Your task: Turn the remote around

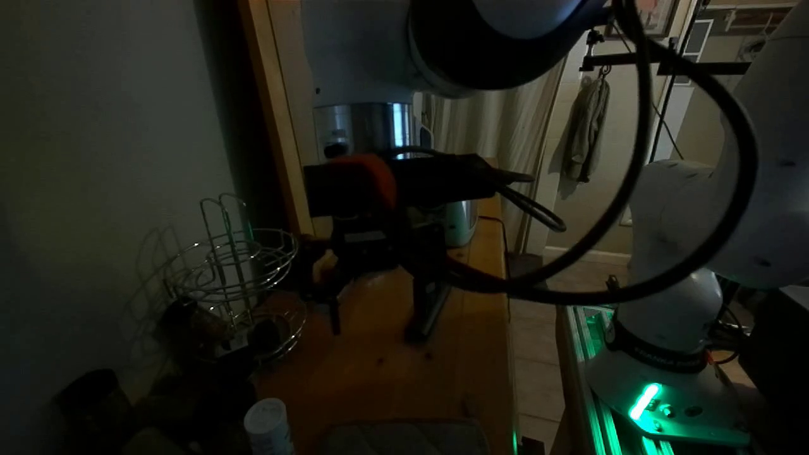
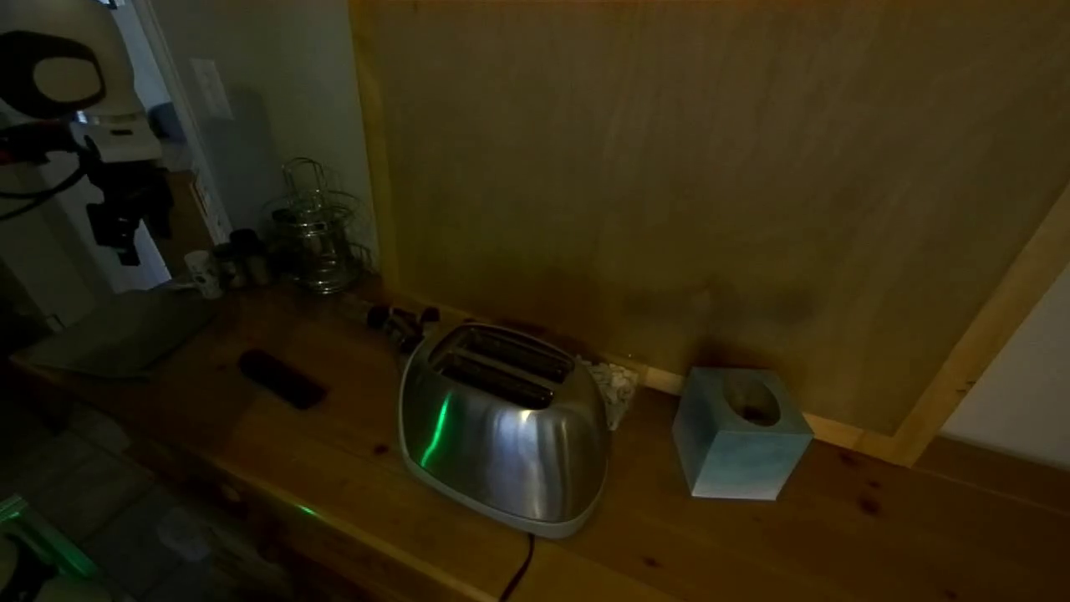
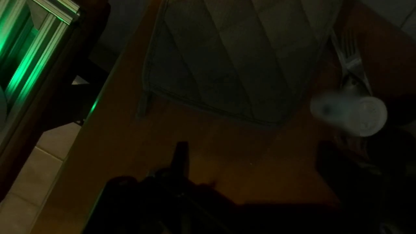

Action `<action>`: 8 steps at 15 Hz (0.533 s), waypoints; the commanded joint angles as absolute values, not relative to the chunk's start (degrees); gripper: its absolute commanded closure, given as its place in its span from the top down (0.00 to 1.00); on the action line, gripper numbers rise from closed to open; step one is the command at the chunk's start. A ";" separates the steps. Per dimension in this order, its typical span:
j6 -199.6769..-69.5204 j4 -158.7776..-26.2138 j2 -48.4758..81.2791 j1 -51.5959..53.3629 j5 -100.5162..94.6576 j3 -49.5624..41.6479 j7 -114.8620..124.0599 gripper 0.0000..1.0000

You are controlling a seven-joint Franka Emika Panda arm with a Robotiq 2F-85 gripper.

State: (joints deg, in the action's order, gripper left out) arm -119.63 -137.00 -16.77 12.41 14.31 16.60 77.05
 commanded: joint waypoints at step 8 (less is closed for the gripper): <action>-110.25 -148.44 -34.15 6.88 -0.59 17.54 84.77 1.00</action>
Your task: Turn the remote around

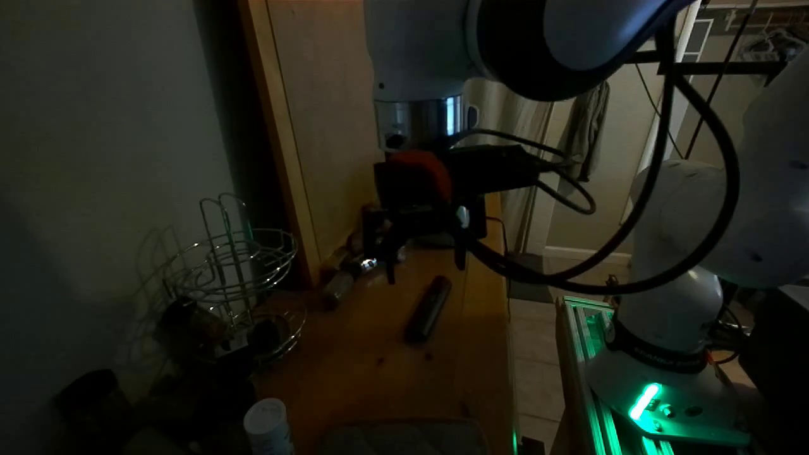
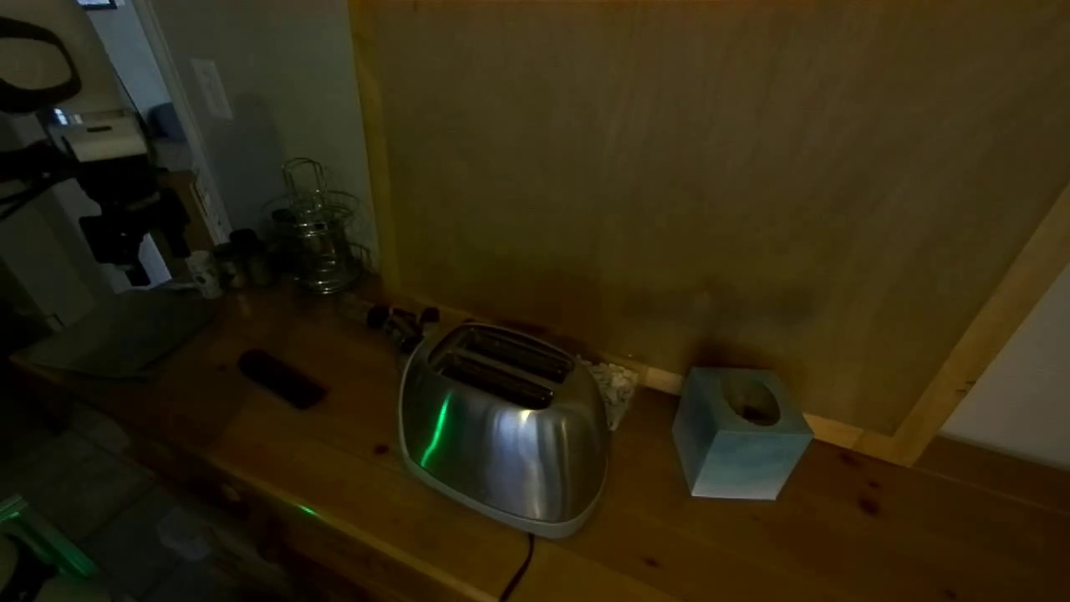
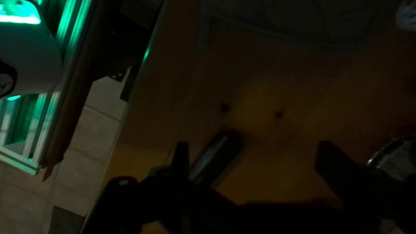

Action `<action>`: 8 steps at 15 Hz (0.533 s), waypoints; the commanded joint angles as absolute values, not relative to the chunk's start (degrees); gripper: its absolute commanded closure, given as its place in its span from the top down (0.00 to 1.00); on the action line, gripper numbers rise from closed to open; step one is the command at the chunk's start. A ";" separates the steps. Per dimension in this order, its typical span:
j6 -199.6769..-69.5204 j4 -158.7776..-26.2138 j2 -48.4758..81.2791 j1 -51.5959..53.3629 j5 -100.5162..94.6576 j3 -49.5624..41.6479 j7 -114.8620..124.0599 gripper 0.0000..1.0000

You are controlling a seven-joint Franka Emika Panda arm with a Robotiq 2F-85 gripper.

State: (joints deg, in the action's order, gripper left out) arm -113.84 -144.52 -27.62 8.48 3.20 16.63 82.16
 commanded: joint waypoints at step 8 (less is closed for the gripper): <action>-109.73 -149.68 -35.94 5.95 0.23 16.79 84.88 1.00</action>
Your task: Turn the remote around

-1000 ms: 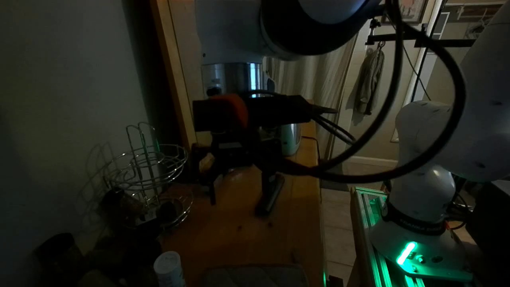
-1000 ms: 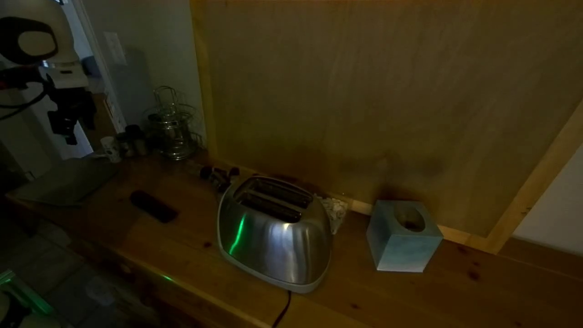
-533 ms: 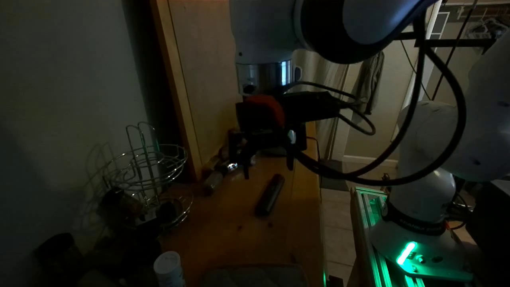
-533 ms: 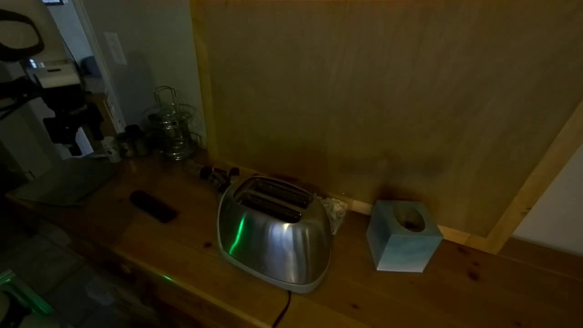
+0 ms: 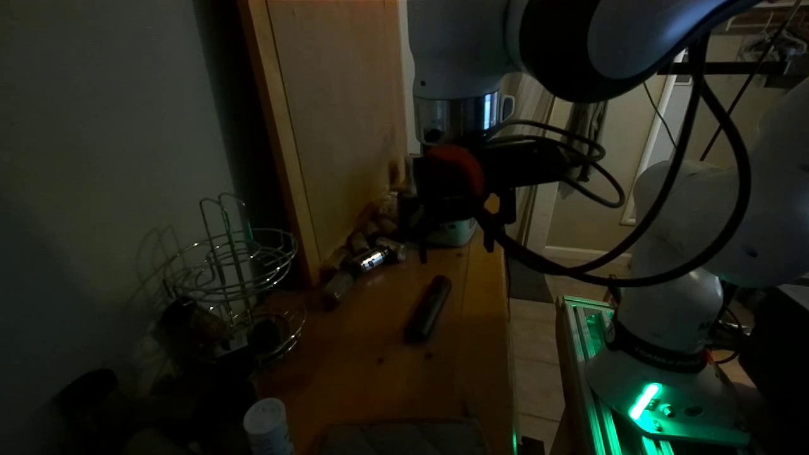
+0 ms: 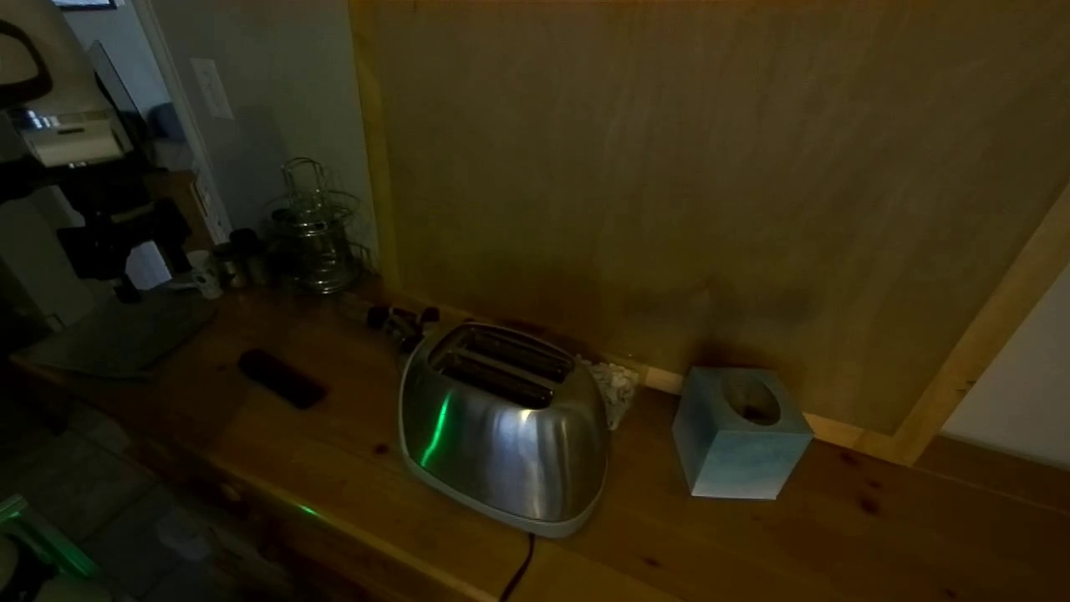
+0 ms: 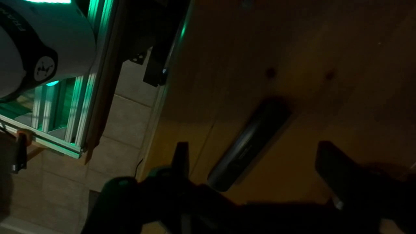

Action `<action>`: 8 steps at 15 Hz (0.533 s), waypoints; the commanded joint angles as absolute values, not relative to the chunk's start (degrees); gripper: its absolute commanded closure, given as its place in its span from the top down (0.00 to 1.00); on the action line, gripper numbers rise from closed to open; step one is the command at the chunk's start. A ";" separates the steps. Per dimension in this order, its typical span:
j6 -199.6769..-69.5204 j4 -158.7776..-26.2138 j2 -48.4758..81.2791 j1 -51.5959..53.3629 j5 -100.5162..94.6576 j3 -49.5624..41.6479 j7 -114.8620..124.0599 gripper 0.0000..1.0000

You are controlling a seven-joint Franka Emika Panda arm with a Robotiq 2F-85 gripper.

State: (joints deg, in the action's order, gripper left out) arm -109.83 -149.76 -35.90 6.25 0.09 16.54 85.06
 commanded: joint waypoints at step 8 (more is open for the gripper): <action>-113.27 -151.39 -34.38 -0.43 2.12 7.59 82.13 1.00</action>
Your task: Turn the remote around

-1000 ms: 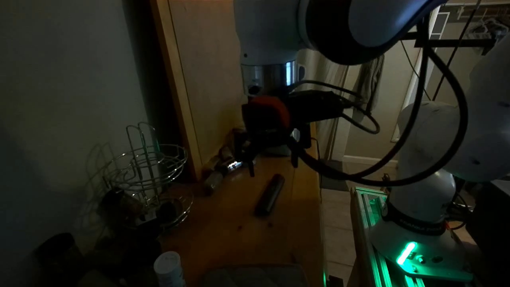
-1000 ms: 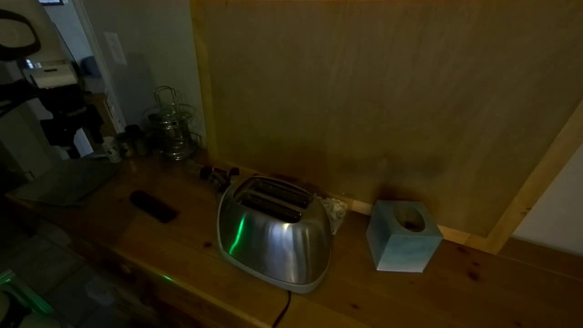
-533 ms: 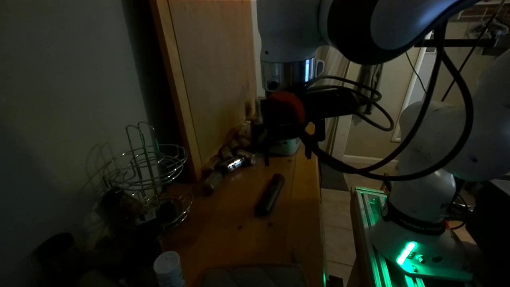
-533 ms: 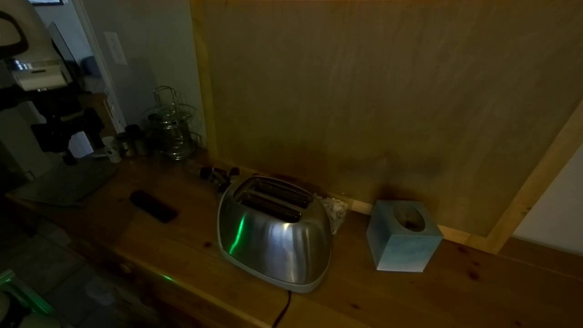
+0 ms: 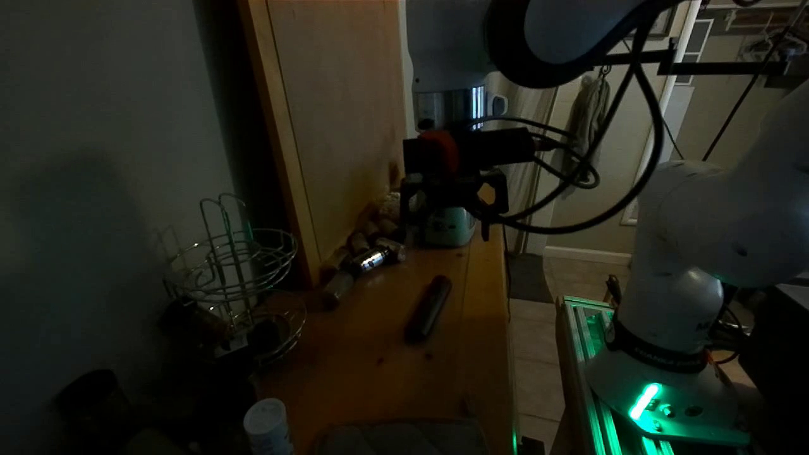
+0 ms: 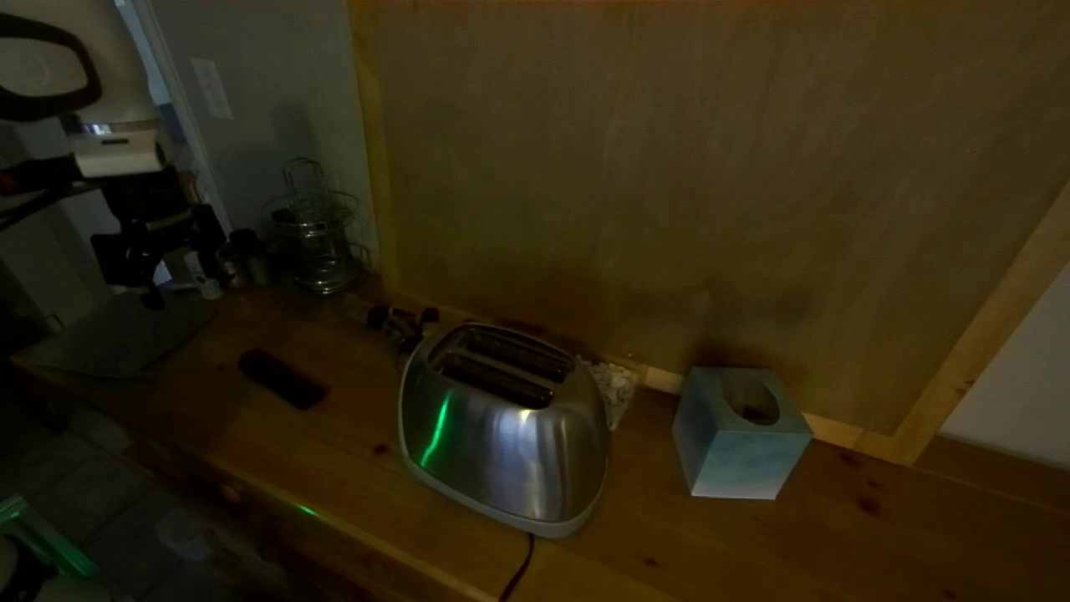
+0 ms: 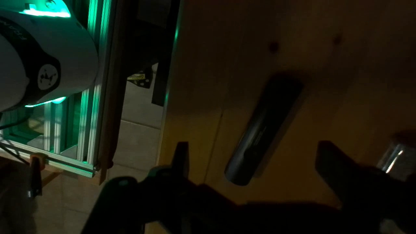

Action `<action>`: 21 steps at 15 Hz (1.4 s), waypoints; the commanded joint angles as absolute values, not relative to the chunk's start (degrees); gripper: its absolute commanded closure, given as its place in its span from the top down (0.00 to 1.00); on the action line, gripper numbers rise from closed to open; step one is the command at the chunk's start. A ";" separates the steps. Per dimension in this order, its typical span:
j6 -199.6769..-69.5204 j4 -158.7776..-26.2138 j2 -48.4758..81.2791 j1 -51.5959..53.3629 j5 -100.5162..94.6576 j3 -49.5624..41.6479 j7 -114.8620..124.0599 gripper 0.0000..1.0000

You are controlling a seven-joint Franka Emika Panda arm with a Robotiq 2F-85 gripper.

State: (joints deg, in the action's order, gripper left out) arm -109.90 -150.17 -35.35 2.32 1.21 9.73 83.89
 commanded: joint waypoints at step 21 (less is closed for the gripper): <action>-133.53 -157.36 -23.56 -11.92 -2.87 3.83 80.16 1.00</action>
State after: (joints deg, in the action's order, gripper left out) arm -131.51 -157.42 -26.74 -11.57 -2.67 5.03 80.66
